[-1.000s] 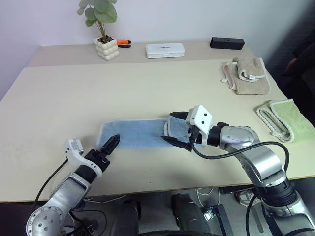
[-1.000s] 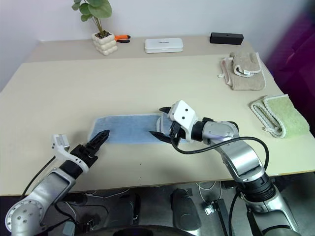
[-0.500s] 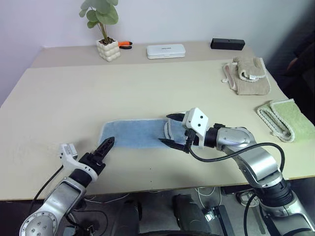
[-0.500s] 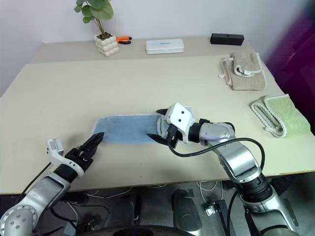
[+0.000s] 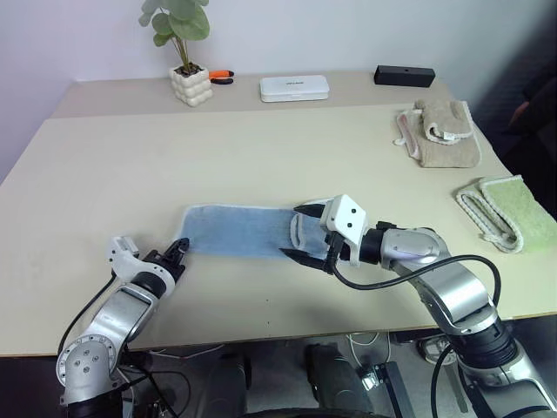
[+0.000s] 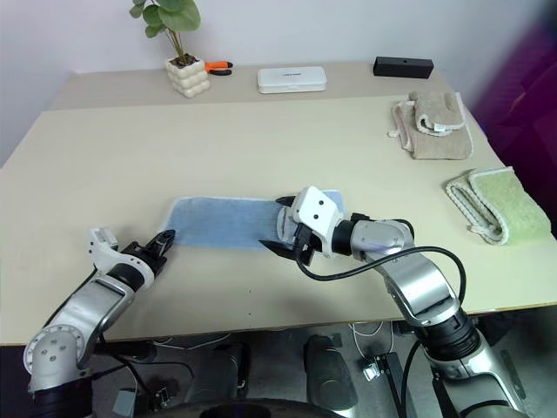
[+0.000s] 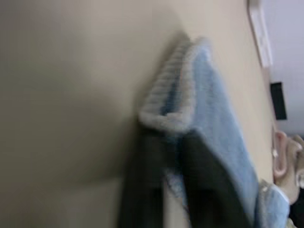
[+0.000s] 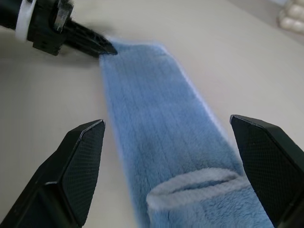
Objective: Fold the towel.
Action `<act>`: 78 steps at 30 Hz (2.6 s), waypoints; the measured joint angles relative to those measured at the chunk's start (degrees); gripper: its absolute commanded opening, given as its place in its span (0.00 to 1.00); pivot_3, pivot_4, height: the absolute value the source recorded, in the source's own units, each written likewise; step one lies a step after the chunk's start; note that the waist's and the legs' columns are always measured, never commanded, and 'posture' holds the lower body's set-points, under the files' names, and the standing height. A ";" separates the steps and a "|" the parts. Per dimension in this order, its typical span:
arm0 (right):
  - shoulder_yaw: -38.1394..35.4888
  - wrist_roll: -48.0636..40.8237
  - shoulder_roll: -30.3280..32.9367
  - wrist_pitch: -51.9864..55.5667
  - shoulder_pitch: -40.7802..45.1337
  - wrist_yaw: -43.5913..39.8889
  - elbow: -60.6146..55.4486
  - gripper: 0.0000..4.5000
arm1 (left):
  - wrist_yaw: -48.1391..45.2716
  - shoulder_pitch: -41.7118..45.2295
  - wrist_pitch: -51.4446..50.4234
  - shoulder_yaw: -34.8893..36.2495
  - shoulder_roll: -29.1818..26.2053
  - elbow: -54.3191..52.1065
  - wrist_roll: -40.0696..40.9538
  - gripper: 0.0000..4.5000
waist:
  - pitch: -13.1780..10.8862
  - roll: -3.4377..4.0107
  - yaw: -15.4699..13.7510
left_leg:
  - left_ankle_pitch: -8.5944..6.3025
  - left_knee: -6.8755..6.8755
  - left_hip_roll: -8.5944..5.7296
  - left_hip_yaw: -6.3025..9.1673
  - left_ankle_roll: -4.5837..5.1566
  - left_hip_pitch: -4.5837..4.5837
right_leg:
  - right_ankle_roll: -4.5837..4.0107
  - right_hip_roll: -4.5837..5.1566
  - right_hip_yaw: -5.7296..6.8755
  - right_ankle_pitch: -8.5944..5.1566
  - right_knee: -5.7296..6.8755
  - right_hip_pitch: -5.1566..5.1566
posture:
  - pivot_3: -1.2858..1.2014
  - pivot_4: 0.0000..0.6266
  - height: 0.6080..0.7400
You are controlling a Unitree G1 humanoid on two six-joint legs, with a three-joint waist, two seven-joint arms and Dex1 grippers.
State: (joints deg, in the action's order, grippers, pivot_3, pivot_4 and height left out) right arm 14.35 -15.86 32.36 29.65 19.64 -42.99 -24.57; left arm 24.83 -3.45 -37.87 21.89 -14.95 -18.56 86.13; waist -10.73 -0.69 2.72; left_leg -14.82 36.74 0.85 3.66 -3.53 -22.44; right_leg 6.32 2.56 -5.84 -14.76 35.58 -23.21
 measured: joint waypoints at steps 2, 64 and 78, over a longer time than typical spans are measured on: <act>0.00 0.00 -0.01 0.03 -0.20 0.07 0.00 0.96 | -0.85 0.00 0.79 0.37 -0.21 0.12 -0.73 0.01 | -0.01 -0.02 -0.04 | 0.00 -0.15 0.01 0.00 0.00 0.00 | 0.00 -0.02 0.00 0.00 0.00 -0.09 | 0.52 0.24 0.96; 0.85 2.70 -6.32 6.29 2.03 7.37 7.32 0.00 | -50.24 20.04 0.79 -28.32 -10.73 6.88 -57.57 0.01 | -0.38 -0.67 -0.30 | 0.15 0.01 -0.03 0.07 -0.19 -0.09 | 0.29 0.00 0.07 -0.03 0.53 -0.24 | 0.52 0.24 0.96; -10.80 -4.65 -8.28 13.74 -2.74 9.96 5.56 0.62 | -52.25 13.09 11.92 -19.80 -9.87 10.03 -61.43 0.00 | -0.34 -0.63 -0.15 | 0.15 0.23 0.01 0.14 -0.18 0.01 | 0.26 -0.04 0.07 0.00 0.61 -0.06 | 0.52 0.24 0.96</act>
State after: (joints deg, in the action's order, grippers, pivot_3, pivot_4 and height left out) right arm 3.54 -20.51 24.08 43.40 16.89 -33.03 -19.01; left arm -27.42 9.64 -25.95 2.09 -24.81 -8.53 24.69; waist -11.07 -1.32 2.58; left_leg -14.67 36.96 0.86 3.80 -3.71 -22.43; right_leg 6.58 2.52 -5.77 -14.76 36.20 -23.27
